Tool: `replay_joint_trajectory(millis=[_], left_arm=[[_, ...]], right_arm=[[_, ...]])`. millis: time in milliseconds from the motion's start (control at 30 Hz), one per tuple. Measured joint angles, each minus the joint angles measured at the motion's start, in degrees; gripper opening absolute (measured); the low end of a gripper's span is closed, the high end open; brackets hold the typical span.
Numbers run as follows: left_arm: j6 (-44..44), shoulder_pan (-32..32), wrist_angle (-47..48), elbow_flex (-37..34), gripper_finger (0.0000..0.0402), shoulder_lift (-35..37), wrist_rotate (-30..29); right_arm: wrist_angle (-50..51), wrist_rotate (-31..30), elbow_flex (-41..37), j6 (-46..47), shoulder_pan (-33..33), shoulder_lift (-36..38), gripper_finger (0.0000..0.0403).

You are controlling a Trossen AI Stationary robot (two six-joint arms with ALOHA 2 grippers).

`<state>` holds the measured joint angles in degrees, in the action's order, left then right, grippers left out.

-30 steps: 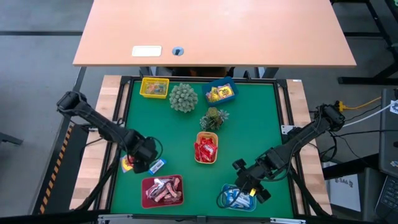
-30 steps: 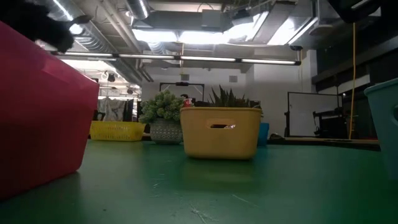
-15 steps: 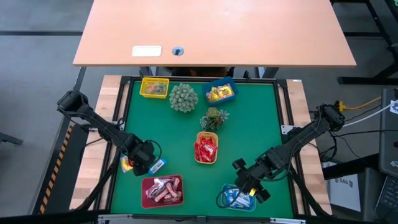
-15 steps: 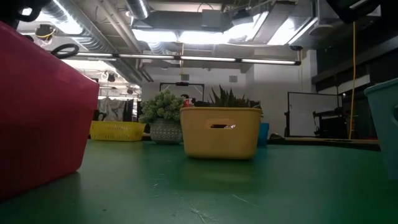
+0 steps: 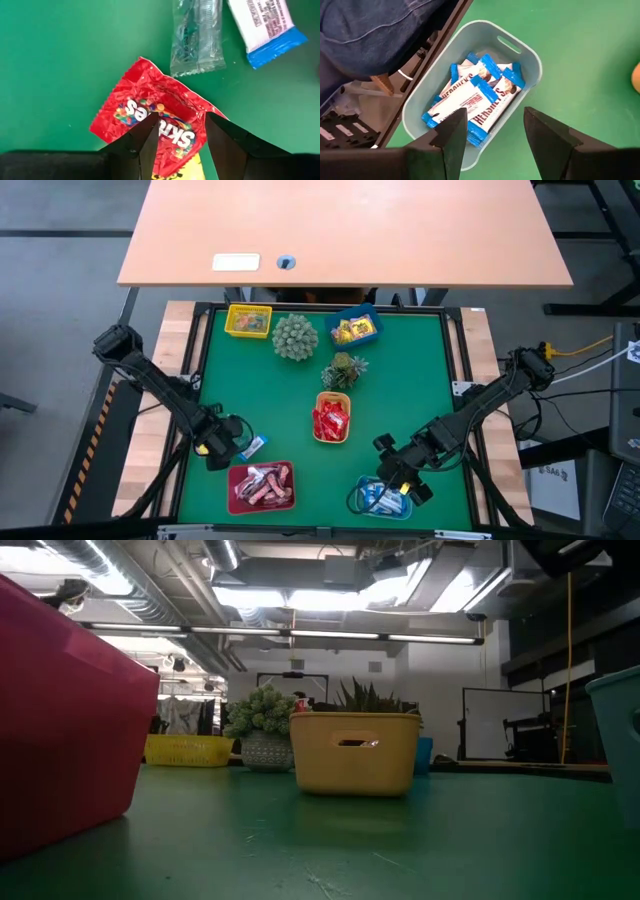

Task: Sort candy
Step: Put the red candy into the light orange bin

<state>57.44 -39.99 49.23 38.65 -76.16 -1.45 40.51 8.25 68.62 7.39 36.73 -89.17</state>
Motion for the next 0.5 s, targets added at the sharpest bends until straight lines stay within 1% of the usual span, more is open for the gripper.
replay_joint_trajectory(millis=[167, 300, 400, 500], left_arm=[[-0.6, -2.13, -0.94, 0.0, 0.0148, 0.0, -0.57], [-0.6, -3.5, -1.13, 0.0, 0.0148, -0.12, -0.59], [-0.86, -4.27, -1.3, -0.13, 0.0148, -1.32, -0.93], [-1.04, -4.44, -3.88, -1.4, 0.0148, -3.19, -1.12]], right_arm=[[-0.02, -0.27, 0.0, 2.56, 0.0, 0.0, 0.0195], [-0.07, -0.29, 0.0, 2.88, 0.0, 0.0, 0.0195], [-0.13, -0.31, 0.0, 2.88, 0.0, 0.0, 0.0195], [-0.17, -0.33, 0.0, 2.88, 0.0, 0.0, 0.0195]])
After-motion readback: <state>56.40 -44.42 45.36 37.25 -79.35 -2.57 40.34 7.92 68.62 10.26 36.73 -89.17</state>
